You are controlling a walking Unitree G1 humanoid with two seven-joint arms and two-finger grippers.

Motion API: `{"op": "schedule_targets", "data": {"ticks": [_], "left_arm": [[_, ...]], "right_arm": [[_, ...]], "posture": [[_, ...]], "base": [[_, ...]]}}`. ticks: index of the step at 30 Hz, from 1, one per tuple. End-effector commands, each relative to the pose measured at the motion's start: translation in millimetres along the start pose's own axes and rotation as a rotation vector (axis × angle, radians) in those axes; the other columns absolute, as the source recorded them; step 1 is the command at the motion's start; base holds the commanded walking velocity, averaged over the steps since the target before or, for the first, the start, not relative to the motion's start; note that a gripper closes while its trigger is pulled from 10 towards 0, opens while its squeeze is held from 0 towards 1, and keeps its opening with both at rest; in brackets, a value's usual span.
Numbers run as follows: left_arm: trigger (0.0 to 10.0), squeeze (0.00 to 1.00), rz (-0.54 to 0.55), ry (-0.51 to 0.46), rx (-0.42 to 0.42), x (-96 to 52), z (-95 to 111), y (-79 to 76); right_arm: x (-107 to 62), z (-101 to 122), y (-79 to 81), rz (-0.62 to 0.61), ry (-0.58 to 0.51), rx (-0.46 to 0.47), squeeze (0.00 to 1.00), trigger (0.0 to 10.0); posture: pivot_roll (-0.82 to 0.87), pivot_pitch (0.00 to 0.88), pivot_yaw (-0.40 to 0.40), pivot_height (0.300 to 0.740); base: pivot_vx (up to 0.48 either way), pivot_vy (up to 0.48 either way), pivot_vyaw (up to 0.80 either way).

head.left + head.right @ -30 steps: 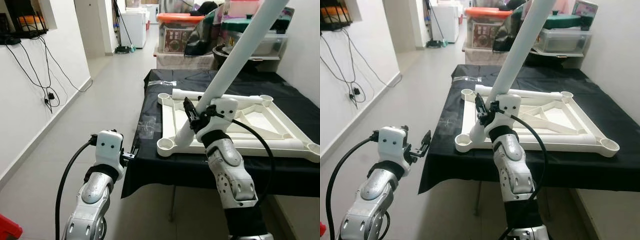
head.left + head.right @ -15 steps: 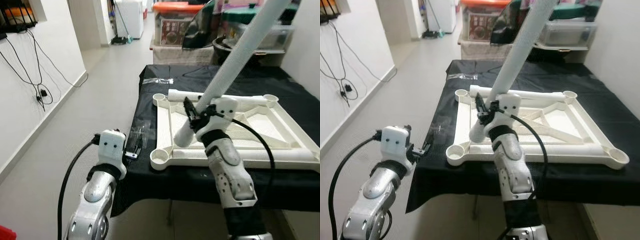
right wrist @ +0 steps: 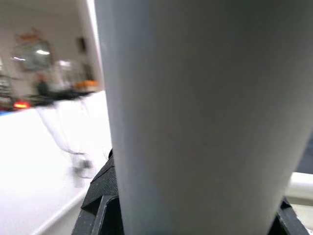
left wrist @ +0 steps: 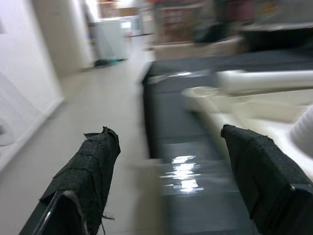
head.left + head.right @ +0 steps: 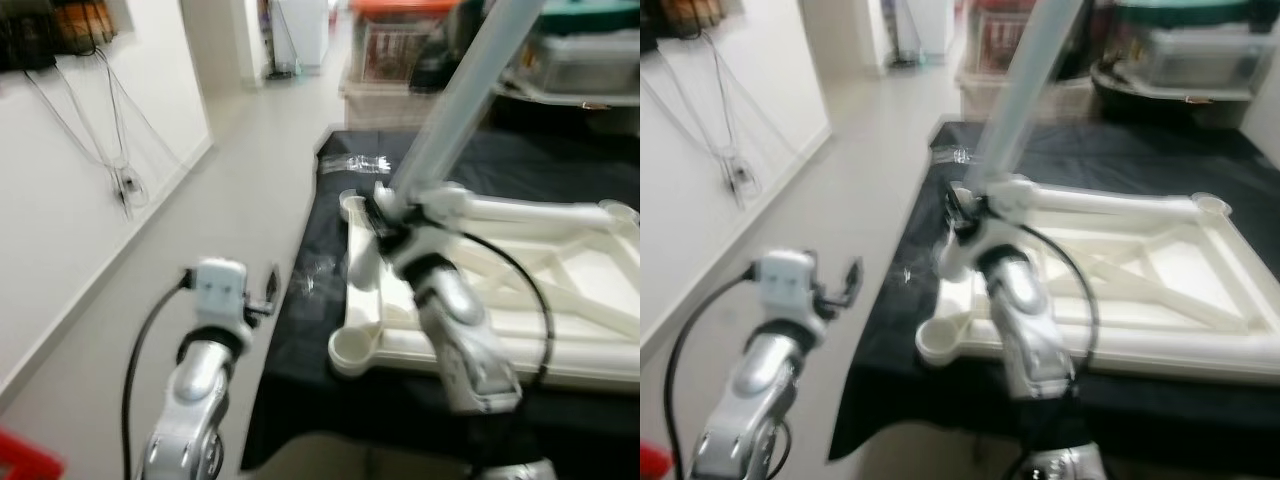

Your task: Building children table

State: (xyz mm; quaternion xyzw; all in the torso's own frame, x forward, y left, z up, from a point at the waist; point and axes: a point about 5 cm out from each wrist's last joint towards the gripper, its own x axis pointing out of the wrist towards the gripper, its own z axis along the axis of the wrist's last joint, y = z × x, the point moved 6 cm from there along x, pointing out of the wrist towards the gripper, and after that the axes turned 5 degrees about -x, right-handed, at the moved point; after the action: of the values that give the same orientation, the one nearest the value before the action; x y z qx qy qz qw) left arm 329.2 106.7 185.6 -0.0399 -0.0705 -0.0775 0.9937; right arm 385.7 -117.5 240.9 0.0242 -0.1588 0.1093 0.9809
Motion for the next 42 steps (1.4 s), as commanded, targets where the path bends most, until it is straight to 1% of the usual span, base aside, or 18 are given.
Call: {"op": "schedule_targets", "data": {"ticks": [1, 8, 12, 13, 18, 20, 21, 22, 23, 25, 26, 30, 31, 32, 33, 34, 39, 42], "left_arm": [[10.0, 0.00, 0.021, 0.023, 0.002, -2.2, -6, 6.6], [10.0, 0.00, -0.010, 0.030, -0.019, -5.4, -9, -1.4], [10.0, 0.00, -0.053, 0.039, -0.029, -9.4, -11, -11.3], [10.0, 0.00, -0.081, 0.046, -0.038, -13.2, -11, -18.2], [10.0, 0.00, -0.124, 0.058, -0.050, -20.7, -12, -29.4], [10.0, 0.00, -0.143, 0.066, -0.055, -26.3, -11, -35.4], [10.0, 0.00, -0.159, 0.075, -0.066, -30.5, -11, -39.1], [10.0, 0.00, -0.159, 0.075, -0.066, -30.5, -11, -39.1], [10.0, 0.00, -0.185, 0.089, -0.080, -38.8, -10, -45.4], [10.0, 0.00, -0.205, 0.102, -0.084, -43.8, -12, -49.5], [10.0, 0.00, -0.214, 0.112, -0.087, -47.7, -14, -51.4], [10.0, 0.00, -0.219, 0.127, -0.089, -52.7, -17, -52.6], [10.0, 0.00, -0.216, 0.143, -0.088, -60.2, -18, -51.4], [10.0, 0.00, -0.216, 0.147, -0.088, -62.4, -18, -51.1], [10.0, 0.00, -0.213, 0.152, -0.086, -66.1, -17, -50.4], [10.0, 0.00, -0.213, 0.152, -0.086, -66.1, -17, -50.4], [10.0, 0.00, -0.187, 0.169, -0.093, -75.7, -14, -47.4], [10.0, 0.00, -0.185, 0.175, -0.099, -77.5, -15, -48.8]], "right_arm": [[2.5, 3, 11.2, 0.036, -0.017, 0.027, 0.00, 10.0], [5.5, 1, 19.4, 0.139, 0.000, 0.032, 0.00, 10.0], [17.5, -3, 18.1, 0.197, 0.017, 0.009, 0.00, 10.0], [26.6, -5, 17.1, 0.226, 0.031, -0.003, 0.00, 10.0], [41.2, -4, 20.2, 0.290, 0.050, 0.000, 0.00, 10.0], [46.2, -3, 25.7, 0.361, 0.071, 0.031, 0.00, 10.0], [47.1, -3, 31.5, 0.434, 0.089, 0.064, 0.00, 10.0], [47.1, -3, 31.5, 0.434, 0.089, 0.064, 0.00, 10.0], [46.3, -1, 39.2, 0.548, 0.111, 0.118, 0.00, 10.0], [43.8, 2, 44.5, 0.634, 0.123, 0.158, 0.00, 10.0], [43.4, 2, 45.8, 0.676, 0.126, 0.172, 0.00, 10.0], [44.8, 2, 46.2, 0.722, 0.130, 0.175, 0.00, 10.0], [41.3, 6, 54.6, 0.820, 0.119, 0.181, 0.00, 10.0], [40.1, 8, 56.8, 0.848, 0.116, 0.183, 0.00, 10.0], [34.8, 9, 62.8, 0.923, 0.115, 0.182, 0.00, 10.0], [34.8, 9, 62.8, 0.923, 0.115, 0.182, 0.00, 10.0], [17.5, 13, 76.1, 1.146, 0.117, 0.164, 0.00, 10.0], [15.0, 17, 76.4, 1.181, 0.102, 0.161, 0.00, 10.0]], "posture": [[0.03, 0.000, -0.022, 0.740], [0.03, 0.000, -0.022, 0.740], [0.04, 0.000, -0.022, 0.740], [0.04, 0.000, -0.027, 0.740], [0.05, 0.000, -0.032, 0.740], [0.06, 0.022, -0.038, 0.740], [0.07, 0.053, -0.039, 0.740], [0.07, 0.053, -0.039, 0.740], [0.08, 0.091, -0.042, 0.740], [0.08, 0.091, -0.042, 0.740], [0.08, 0.125, -0.041, 0.740], [0.08, 0.125, -0.041, 0.740], [0.11, 0.153, -0.054, 0.740], [0.11, 0.153, -0.054, 0.740], [0.13, 0.173, -0.060, 0.740], [0.13, 0.173, -0.060, 0.740], [0.14, 0.200, -0.057, 0.740], [0.14, 0.202, -0.056, 0.740]], "base": [[0.000, 0.000, 0.00], [0.000, 0.000, 0.00], [0.000, 0.000, 0.00], [0.000, 0.000, 0.00], [0.000, 0.000, 0.00], [0.000, 0.000, 0.00], [0.000, 0.000, 0.00], [0.000, 0.000, 0.00], [0.000, 0.000, 0.00], [0.000, 0.000, 0.00], [0.000, 0.000, 0.00], [0.000, 0.000, 0.00], [0.000, 0.000, 0.00], [0.000, 0.000, 0.00], [0.000, 0.000, 0.00], [0.000, 0.000, 0.00], [0.000, 0.000, 0.00], [0.000, 0.000, 0.00]]}}
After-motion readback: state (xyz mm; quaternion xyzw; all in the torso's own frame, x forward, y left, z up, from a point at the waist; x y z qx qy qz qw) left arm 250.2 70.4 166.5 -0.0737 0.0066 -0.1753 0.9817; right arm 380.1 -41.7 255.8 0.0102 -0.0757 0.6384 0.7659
